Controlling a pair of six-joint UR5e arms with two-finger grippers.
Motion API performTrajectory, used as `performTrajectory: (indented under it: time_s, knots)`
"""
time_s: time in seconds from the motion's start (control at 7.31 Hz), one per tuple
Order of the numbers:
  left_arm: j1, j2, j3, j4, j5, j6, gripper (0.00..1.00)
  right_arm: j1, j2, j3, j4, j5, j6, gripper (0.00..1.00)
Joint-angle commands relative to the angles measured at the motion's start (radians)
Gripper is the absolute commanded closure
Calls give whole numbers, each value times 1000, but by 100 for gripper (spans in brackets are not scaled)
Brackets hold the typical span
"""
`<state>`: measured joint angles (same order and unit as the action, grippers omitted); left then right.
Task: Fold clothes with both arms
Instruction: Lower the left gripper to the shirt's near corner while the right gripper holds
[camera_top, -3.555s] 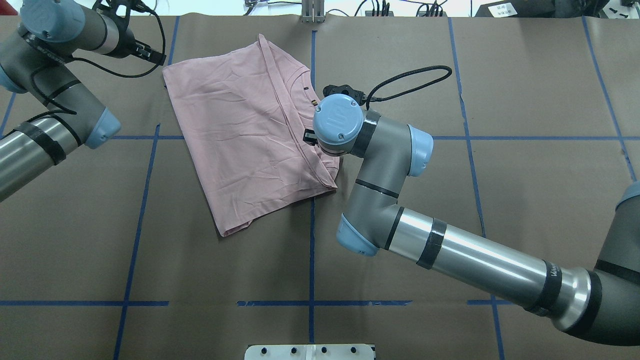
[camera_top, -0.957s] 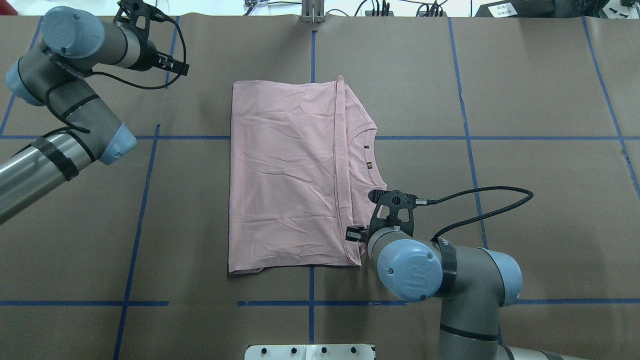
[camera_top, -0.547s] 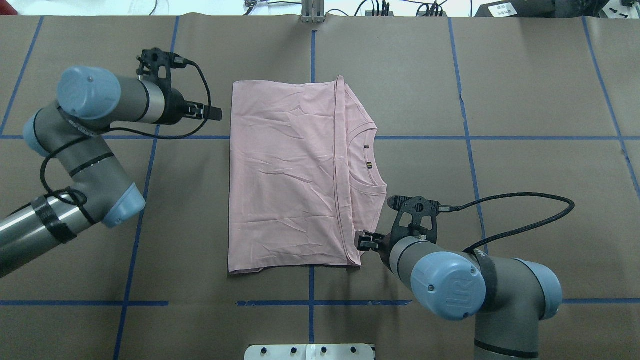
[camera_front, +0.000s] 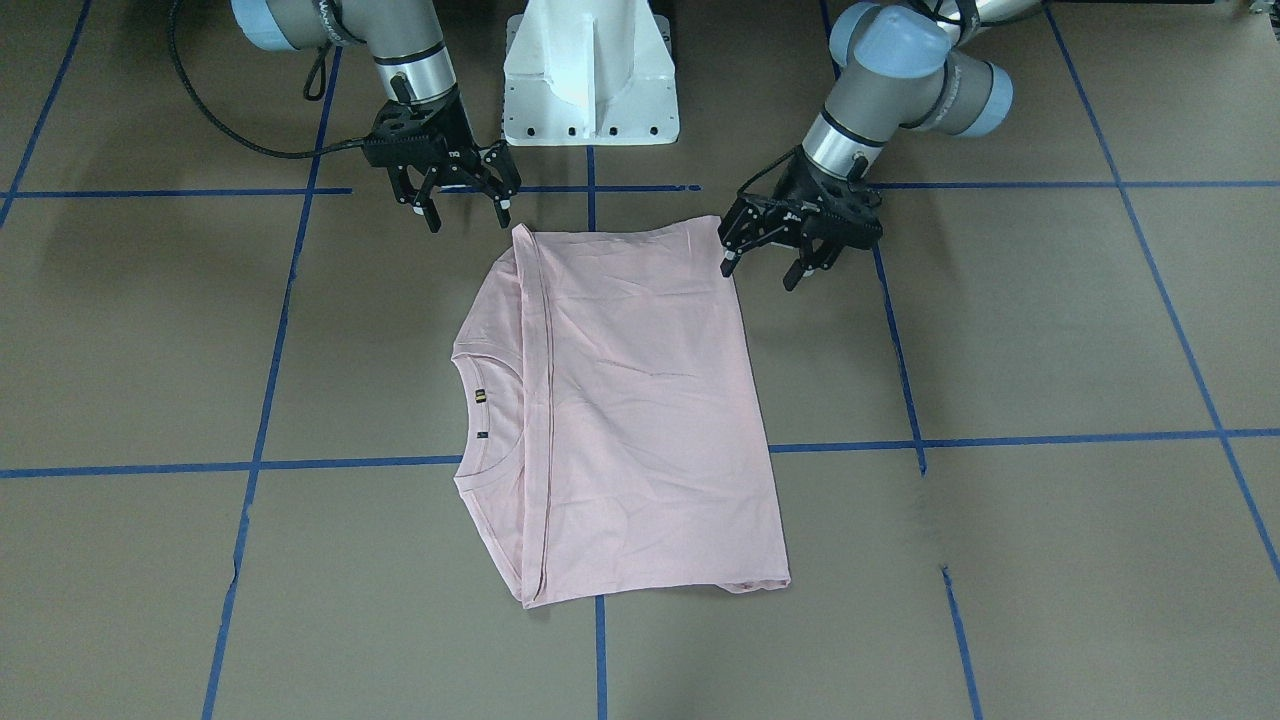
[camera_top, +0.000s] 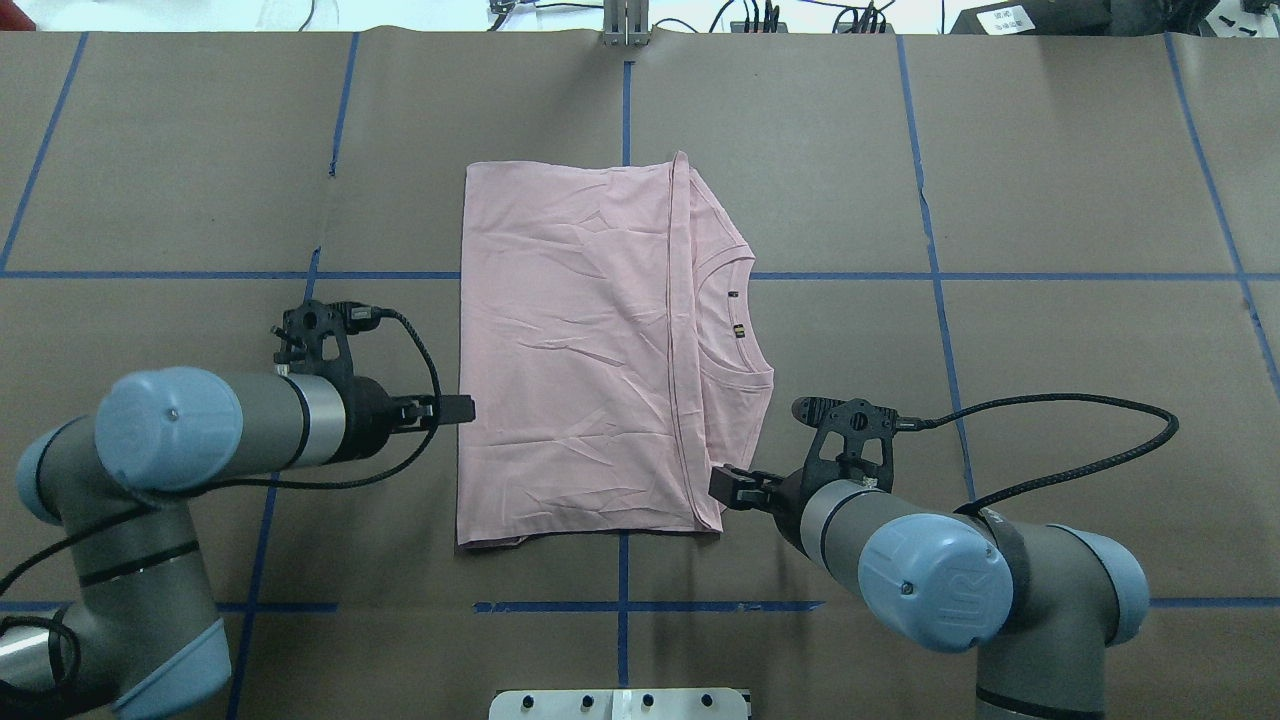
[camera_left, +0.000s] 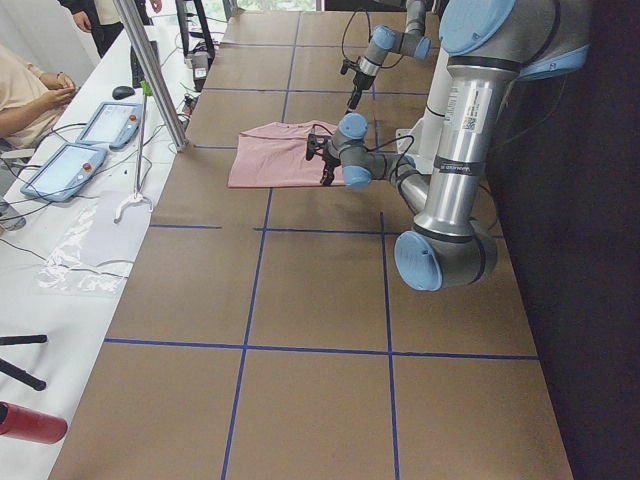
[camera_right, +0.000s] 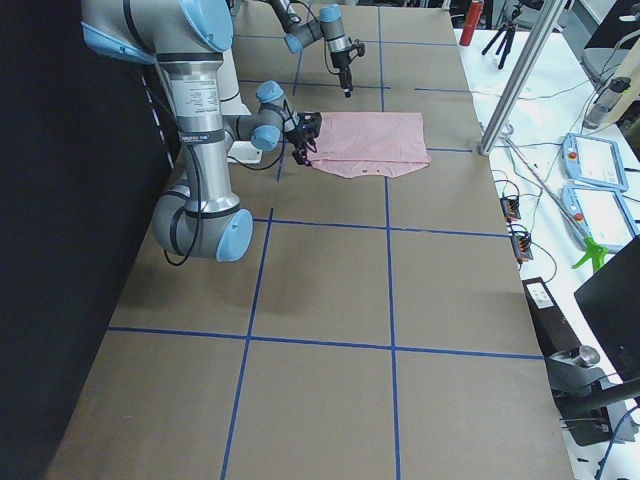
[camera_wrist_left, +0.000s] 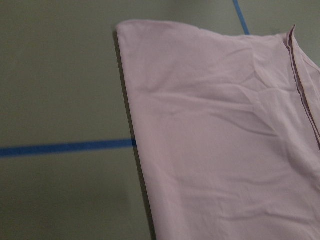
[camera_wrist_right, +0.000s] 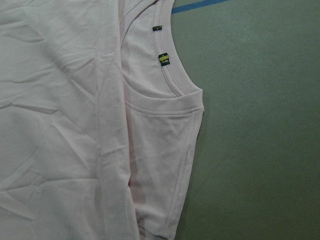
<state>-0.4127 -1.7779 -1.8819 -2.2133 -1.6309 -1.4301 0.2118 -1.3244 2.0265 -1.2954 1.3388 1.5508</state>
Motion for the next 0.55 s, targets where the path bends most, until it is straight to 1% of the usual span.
performTrajectory:
  time_s: [0.0, 0.14, 0.41]
  knots:
    - [151, 28, -17, 14, 118, -247, 48, 0, -1, 0, 2, -1, 0, 0]
    - [191, 26, -13, 18, 155, -316, 52, 0, -1, 0, 2, -1, 2, 0]
    - [198, 25, -11, 24, 157, -331, 52, 0, -2, 0, 2, -1, 2, 0]
